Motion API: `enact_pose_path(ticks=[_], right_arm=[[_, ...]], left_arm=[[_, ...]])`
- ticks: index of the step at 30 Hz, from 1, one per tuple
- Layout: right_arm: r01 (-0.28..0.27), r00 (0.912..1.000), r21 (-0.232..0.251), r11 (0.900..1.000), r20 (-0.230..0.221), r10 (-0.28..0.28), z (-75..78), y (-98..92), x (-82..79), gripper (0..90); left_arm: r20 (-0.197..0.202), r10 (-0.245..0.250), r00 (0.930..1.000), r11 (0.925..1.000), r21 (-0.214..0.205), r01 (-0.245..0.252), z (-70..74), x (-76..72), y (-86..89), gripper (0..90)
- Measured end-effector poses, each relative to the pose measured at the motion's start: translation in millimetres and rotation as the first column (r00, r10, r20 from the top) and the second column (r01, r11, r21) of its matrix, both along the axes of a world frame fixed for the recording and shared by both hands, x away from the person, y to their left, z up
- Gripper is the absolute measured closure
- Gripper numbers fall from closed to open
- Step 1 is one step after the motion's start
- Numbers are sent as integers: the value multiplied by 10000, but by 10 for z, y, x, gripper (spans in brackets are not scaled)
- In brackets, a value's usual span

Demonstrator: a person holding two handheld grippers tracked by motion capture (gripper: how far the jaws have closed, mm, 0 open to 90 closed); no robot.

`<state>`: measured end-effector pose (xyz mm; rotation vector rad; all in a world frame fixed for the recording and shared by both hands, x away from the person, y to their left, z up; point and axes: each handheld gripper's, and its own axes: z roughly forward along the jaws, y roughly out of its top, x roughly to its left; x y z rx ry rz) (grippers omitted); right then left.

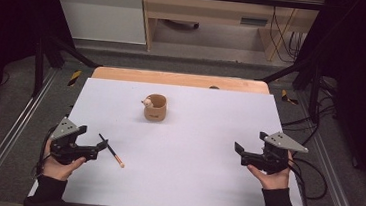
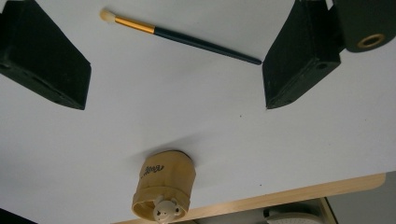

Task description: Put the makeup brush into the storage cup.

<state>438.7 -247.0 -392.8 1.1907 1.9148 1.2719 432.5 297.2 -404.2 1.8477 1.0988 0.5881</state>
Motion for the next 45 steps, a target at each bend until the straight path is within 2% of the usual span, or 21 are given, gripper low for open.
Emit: enact_pose_path(ticks=[11, 27, 36, 45], right_arm=[[32, 10000, -65, 10000, -12, -32, 18, -1, -18, 55], [-212, 9998, -302, 9993, -48, 211, 31, 85, -36, 66], [-217, 9997, -389, 9990, -147, 212, 16, 104, -29, 69], [-281, 9993, -476, 9985, -272, 268, -5, 129, -18, 69]], left_arm=[[-167, 184, 9997, 9998, 80, -183, -44, 10, -22, 90], [-635, 374, 9973, 9982, 490, -343, -153, 43, -83, 129], [-1121, 511, 9924, 9952, 890, -411, -299, 92, -166, 166], [-1507, 642, 9865, 9927, 1106, -477, -416, 133, -211, 217]])
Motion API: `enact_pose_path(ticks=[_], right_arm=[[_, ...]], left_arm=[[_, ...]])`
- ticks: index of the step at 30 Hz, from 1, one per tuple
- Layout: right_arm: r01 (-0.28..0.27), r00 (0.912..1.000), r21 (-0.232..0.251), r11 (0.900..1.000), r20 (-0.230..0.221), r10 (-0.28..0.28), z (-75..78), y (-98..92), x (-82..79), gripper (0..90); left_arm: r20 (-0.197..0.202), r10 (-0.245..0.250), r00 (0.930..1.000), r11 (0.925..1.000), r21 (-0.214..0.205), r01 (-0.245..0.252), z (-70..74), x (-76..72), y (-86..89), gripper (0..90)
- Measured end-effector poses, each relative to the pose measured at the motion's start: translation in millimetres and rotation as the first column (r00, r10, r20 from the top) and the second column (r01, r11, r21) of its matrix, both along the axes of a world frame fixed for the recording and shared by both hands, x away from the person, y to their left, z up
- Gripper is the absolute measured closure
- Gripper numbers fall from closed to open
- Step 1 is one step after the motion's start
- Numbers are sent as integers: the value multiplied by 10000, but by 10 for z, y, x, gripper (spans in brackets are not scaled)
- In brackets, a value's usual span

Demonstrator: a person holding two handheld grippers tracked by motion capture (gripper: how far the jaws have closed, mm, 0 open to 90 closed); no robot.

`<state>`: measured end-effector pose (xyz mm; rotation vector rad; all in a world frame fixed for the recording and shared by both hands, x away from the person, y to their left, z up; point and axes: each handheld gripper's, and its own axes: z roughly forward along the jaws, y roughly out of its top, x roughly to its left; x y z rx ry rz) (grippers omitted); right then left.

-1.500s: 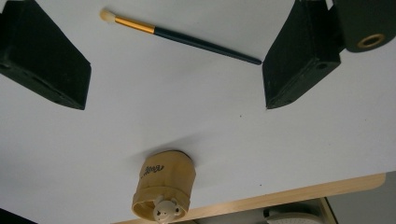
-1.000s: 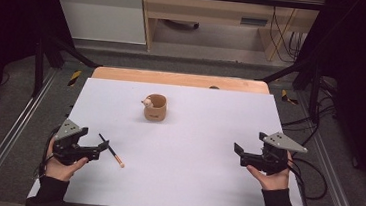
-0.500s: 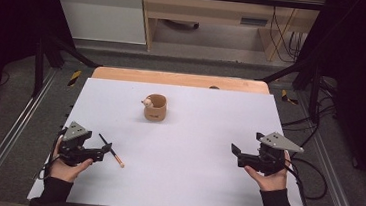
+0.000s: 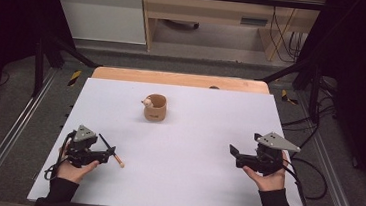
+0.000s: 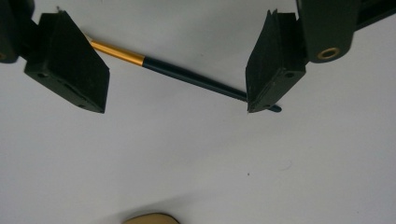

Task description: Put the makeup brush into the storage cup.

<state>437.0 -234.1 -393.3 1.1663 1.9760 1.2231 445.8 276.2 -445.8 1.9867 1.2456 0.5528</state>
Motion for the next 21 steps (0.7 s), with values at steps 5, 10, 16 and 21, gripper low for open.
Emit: enact_pose_path(ticks=[5, 10, 16, 21], right_arm=[[-13, 10000, -20, 10000, -47, 13, -2, 1, 0, 70], [-24, 10000, -41, 10000, -58, 24, -9, 9, 5, 70], [-55, 9999, -119, 9999, -96, 54, -20, 20, 8, 70], [-85, 9999, -184, 9998, -124, 83, -25, 23, 13, 70]], left_arm=[[-323, 175, 9993, 9998, 127, -171, -84, 29, -37, 253], [-553, 203, 9983, 9995, 272, -188, -144, 46, -76, 276], [-651, 244, 9976, 9994, 280, -226, -172, 52, -106, 300], [-814, 275, 9963, 9993, 265, -254, -190, 64, -113, 322]])
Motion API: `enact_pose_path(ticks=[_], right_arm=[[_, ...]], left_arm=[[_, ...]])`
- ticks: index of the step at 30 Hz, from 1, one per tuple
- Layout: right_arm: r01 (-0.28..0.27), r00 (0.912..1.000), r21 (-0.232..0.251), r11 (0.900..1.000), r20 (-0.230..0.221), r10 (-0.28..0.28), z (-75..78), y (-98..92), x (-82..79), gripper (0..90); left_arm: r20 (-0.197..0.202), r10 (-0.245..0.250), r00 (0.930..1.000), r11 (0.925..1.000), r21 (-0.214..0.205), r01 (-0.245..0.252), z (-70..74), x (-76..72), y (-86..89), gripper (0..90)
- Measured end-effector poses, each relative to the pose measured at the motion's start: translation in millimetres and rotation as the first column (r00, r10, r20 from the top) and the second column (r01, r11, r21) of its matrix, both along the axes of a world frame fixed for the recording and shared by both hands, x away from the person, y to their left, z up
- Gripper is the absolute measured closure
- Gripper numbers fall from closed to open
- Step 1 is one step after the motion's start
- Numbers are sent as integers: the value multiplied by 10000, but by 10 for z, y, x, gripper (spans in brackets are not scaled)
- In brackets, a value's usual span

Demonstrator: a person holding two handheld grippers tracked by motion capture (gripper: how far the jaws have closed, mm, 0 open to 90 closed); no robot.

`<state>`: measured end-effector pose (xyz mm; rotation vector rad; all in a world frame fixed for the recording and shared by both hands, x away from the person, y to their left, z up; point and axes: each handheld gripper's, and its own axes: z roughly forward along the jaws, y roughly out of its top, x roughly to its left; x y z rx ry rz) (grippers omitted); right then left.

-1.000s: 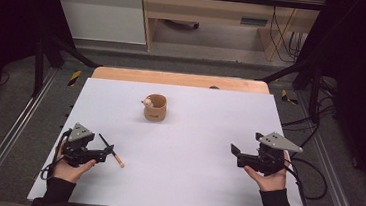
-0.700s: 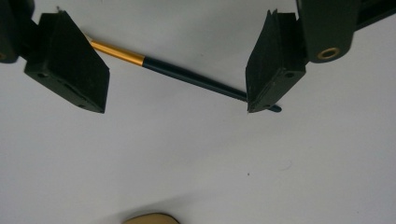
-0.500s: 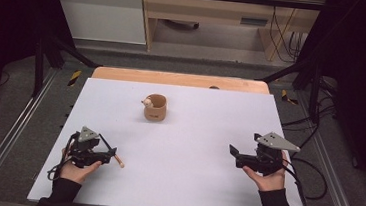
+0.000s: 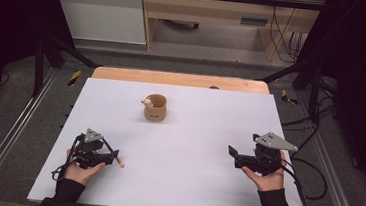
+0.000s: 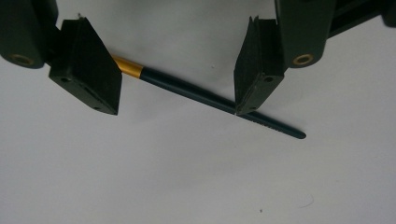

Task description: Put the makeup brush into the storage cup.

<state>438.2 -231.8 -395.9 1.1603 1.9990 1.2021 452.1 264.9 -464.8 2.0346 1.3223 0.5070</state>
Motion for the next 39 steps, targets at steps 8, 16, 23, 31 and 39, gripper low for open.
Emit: enact_pose_path(ticks=[8, 16, 23, 31, 39], right_arm=[[-24, 10000, 15, 10000, -27, 24, -3, 7, 2, 70], [-43, 10000, 1, 10000, -69, 43, -7, 12, 3, 69], [-61, 9999, -30, 10000, -132, 61, -10, 16, 4, 67], [-79, 9999, -38, 10000, -129, 78, -11, 15, 4, 66], [-92, 9999, -73, 9999, -113, 91, -13, 13, 7, 65]], left_arm=[[-160, 45, 9999, 10000, -48, -46, -33, 15, -30, 363], [-395, 32, 9992, 9999, -94, -35, -60, 29, -45, 424], [-451, 68, 9990, 10000, -5, -69, -60, 33, -46, 483], [-473, 94, 9988, 10000, 17, -93, -53, 32, -27, 557], [-531, 84, 9986, 9999, 92, -79, -43, 33, -5, 637]])
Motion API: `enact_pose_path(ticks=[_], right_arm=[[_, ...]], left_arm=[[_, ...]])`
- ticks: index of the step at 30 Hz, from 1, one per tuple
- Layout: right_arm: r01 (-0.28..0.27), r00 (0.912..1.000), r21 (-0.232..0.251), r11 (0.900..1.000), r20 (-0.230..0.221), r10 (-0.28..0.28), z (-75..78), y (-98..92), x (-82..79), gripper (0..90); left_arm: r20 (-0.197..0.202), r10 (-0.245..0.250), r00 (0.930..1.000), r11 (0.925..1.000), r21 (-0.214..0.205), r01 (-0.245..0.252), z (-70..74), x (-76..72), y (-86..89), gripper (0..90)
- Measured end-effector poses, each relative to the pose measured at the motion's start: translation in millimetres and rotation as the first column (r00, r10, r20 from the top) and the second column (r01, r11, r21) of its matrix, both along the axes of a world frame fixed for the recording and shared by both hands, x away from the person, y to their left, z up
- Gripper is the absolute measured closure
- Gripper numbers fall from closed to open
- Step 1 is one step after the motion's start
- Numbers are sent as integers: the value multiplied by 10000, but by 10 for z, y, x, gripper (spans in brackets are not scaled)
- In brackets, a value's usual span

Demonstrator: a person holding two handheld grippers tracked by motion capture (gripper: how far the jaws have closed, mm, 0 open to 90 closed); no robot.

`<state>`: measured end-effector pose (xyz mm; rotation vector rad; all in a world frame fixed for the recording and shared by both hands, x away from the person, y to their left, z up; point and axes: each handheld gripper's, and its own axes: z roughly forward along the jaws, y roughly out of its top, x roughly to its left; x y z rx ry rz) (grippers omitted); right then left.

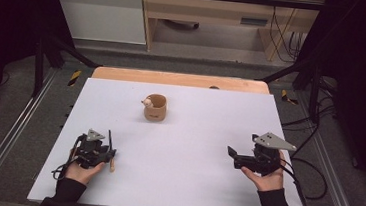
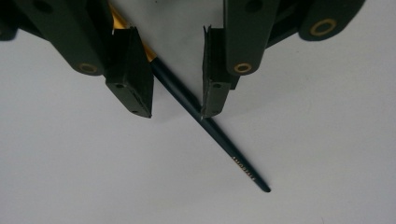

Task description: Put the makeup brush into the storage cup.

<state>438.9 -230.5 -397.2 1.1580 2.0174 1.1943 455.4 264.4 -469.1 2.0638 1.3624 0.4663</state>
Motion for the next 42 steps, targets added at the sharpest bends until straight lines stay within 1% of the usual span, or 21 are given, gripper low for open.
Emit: enact_pose_path(ticks=[9, 21, 26, 27, 28, 29, 30, 33, 36, 38, 39, 40, 42], right_arm=[[-13, 10000, -12, 10000, -5, 13, -6, 7, 5, 65], [-17, 10000, -47, 10000, -41, 17, -9, 7, 6, 63], [-24, 10000, -51, 10000, -58, 24, -10, 8, 7, 63], [-33, 10000, -41, 10000, -77, 33, -10, 8, 7, 63], [-26, 10000, -42, 10000, -85, 26, -11, 9, 8, 62], [-26, 10000, -42, 10000, -85, 26, -11, 9, 8, 62], [-36, 10000, -37, 10000, -93, 35, -11, 10, 8, 62], [-18, 10000, -18, 10000, -69, 18, -5, 3, 10, 62], [-21, 10000, -8, 10000, -27, 21, 5, -10, 8, 62], [-25, 10000, 21, 10000, -16, 25, 15, -21, 3, 62], [-3, 10000, 44, 10000, -47, 3, 20, -24, -1, 62], [-3, 10000, 92, 10000, -17, 3, 22, -25, 0, 62], [0, 10000, 38, 10000, -8, 0, 24, -31, 2, 62]], left_arm=[[-85, -190, 9998, 9994, 300, 193, 15, 0, 15, 726], [-190, -421, 9989, 9968, 670, 433, 32, 5, 13, 811], [-267, -541, 9982, 9959, 718, 559, 39, 17, 13, 814], [-294, -521, 9982, 9962, 683, 540, 46, 32, 18, 790], [-385, -617, 9974, 9958, 649, 641, 56, 42, 26, 777], [-385, -617, 9974, 9958, 649, 641, 56, 42, 26, 772], [-452, -753, 9961, 9945, 696, 783, 85, 63, 41, 768], [-558, -909, 9943, 9937, 610, 942, 141, 92, 49, 748], [-645, -1005, 9928, 9911, 816, 1056, 180, 122, 35, 729], [-863, -1113, 9900, 9876, 1010, 1198, 194, 144, 22, 723], [-824, -1115, 9903, 9868, 1083, 1201, 195, 150, 10, 723], [-934, -1225, 9881, 9841, 1179, 1331, 200, 157, 4, 723], [-1104, -1292, 9855, 9798, 1389, 1440, 197, 171, -14, 719]])
